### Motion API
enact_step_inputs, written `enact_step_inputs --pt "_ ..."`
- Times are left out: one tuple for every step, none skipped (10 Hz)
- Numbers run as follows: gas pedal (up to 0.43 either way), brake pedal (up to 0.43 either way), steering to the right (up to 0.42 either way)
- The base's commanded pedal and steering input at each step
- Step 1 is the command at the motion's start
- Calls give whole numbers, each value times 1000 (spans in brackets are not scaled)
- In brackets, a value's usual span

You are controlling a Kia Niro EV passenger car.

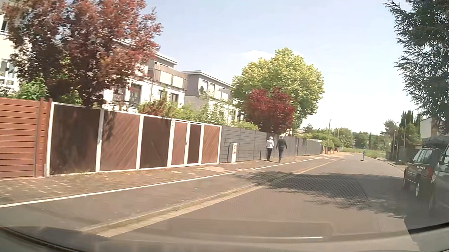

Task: Follow the waypoints while adhering to traffic rules and regulations

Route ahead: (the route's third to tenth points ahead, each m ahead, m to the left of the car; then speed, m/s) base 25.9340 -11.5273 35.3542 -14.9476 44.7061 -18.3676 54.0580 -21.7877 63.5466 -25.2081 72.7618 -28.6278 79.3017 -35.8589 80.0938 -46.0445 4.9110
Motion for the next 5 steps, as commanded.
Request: enact_step_inputs --pt "287 0 330" --pt "287 0 317" --pt "299 0 306" --pt "311 0 293" --pt "319 0 272"
